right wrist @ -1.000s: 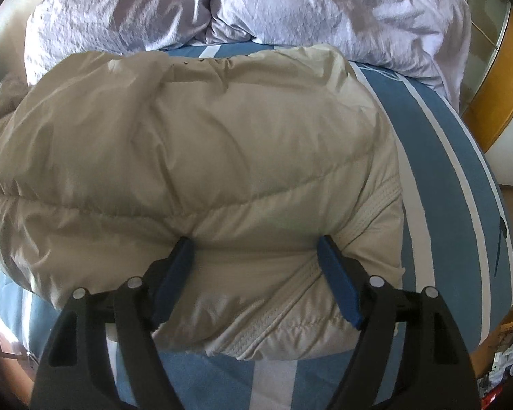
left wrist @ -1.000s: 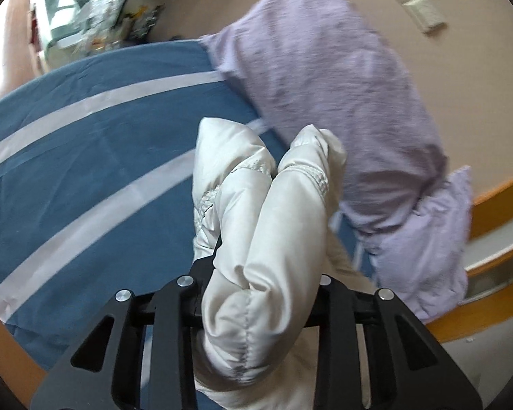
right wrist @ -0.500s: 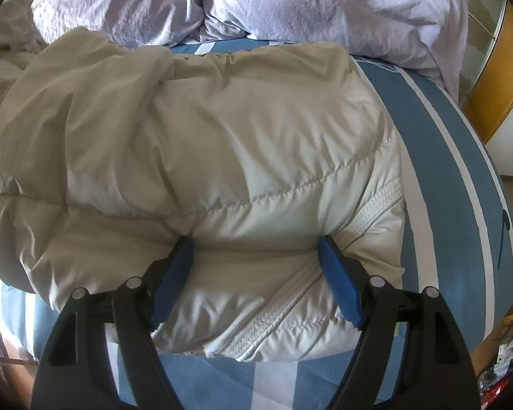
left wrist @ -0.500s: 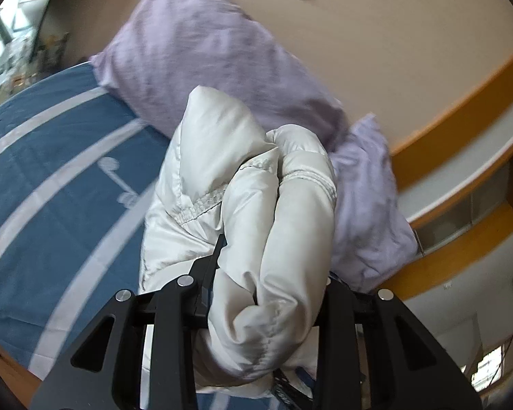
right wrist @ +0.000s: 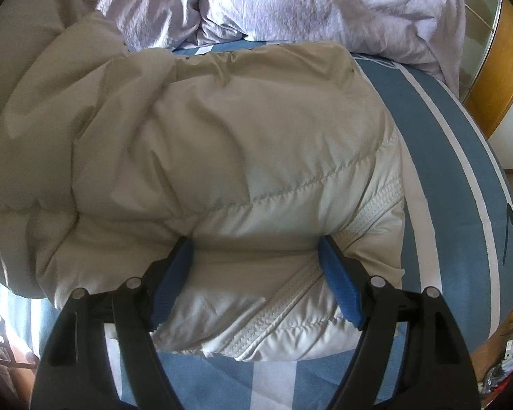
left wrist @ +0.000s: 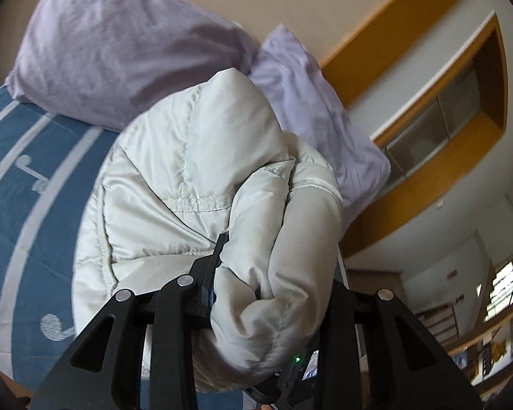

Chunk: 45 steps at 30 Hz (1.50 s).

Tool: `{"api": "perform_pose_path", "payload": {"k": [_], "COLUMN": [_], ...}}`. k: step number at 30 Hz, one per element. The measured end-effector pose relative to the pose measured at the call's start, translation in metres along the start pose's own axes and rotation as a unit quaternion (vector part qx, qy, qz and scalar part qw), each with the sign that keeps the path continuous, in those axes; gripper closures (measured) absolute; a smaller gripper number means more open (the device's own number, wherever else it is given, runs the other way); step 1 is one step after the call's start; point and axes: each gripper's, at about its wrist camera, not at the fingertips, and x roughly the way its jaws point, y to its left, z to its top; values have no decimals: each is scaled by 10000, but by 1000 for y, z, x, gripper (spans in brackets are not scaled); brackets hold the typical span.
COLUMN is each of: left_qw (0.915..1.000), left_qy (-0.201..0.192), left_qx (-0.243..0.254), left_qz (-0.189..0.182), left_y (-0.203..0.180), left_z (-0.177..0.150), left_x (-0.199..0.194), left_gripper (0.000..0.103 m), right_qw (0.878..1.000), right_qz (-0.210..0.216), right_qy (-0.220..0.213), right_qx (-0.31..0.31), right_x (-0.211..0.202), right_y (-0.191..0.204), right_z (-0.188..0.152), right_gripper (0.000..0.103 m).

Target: Fold large clothes

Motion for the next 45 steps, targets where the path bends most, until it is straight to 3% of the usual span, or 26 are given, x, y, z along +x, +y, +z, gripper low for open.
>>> {"api": "perform_pose_path", "payload": {"k": [12,23,32,38,42,45], "left_qw": [9953,9813,9769,9763,9756,9752], "left_qy": [739,1514,1671,1583,1523,1405], "left_qx": [615,1183,1332,1474,1577,1706], "left_qz": [-120,-73,18,60,-125,-145], "left_y": [-41,-66,-67,-72,-80,-87], "left_z": [-33,-74,-83,-84,-85,-84], "left_x": [66,126,127,125,115,104], "left_gripper": [73,72,70,59,26,22], "right_qw": [9988,9945,9921,9921,9929,9935], "right_qz": [339,518,448,381,282,212], "right_qy": [-306,-746,-589,-517,-526,-526], "right_qx": [163,523,1008,1073,1027,990], "right_x": [-17,-45,-45,-47,-50,-50], "right_y": [-15,-43,-65,-67,-64,-63], "right_z": [-10,-42,-53,-57,-57,-55], "right_gripper": [27,28,27,27,27,27]}}
